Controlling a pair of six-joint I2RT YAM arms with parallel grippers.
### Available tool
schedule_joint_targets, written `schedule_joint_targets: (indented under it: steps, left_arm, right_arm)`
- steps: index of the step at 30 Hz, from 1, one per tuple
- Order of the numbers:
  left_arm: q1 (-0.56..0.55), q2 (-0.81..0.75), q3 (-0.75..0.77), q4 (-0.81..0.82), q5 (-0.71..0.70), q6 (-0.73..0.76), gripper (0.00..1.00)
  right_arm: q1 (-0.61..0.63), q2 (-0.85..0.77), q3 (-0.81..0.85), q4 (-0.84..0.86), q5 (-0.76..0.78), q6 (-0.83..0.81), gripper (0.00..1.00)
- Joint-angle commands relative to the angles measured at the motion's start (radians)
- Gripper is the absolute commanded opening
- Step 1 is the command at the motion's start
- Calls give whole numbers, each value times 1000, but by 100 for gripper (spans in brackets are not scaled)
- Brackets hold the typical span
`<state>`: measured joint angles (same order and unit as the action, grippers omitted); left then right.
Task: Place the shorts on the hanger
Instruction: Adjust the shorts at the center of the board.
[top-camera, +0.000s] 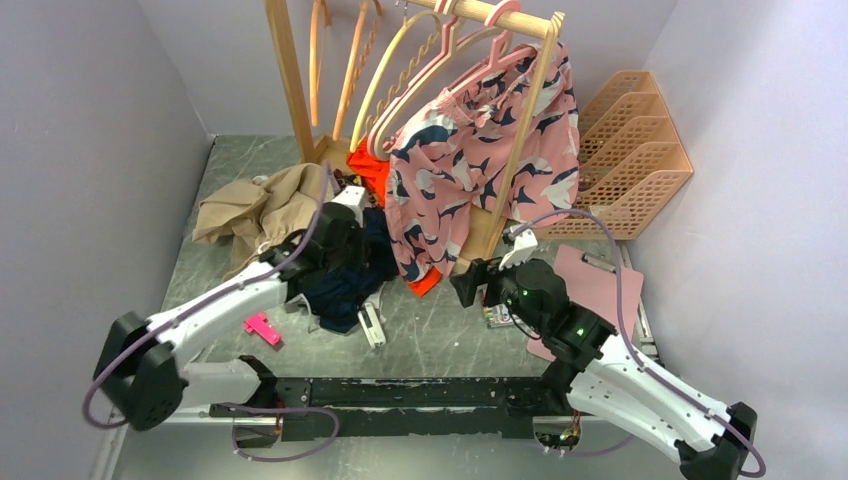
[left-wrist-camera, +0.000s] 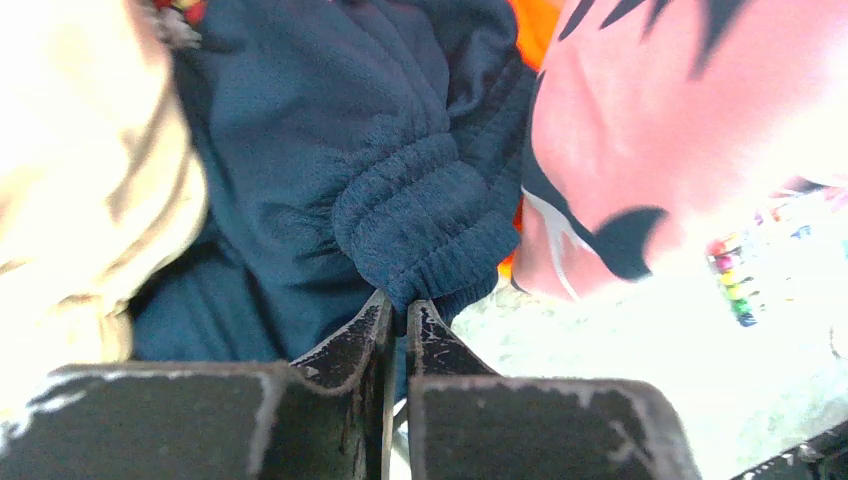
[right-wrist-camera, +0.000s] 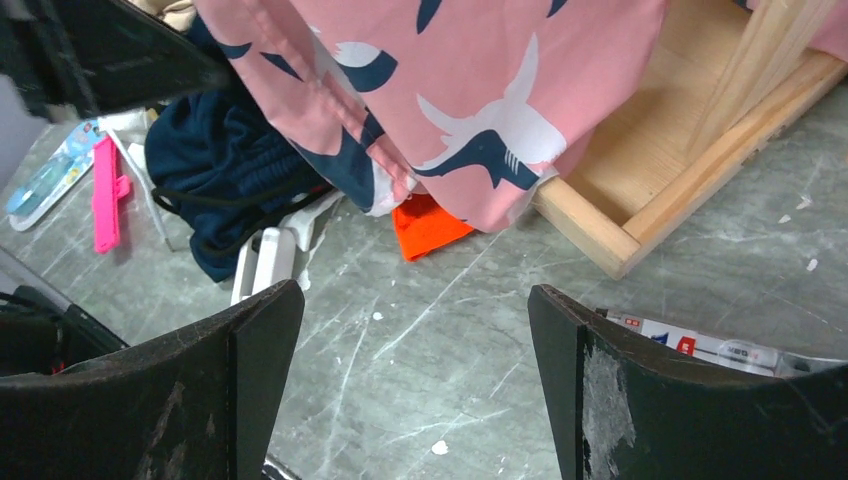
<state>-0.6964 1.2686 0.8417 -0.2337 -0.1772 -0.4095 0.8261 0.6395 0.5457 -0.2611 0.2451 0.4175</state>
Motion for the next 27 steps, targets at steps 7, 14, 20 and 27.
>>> schedule_joint_targets:
  steps: [7, 14, 20, 27]
  left_arm:
    - [-5, -485, 51, -277, -60, -21, 7]
    - [-6, -654, 133, -423, -65, -50, 7]
    - [-5, -704, 215, -448, -50, -22, 7]
    - [-5, -689, 200, -442, -59, -40, 7]
  right_arm:
    - [2, -29, 12, 25, -171, -15, 88]
    - [16, 72, 27, 184, -332, 60, 81]
    - [318, 232, 88, 317, -63, 96, 77]
    - [616, 514, 155, 499, 276, 114, 78]
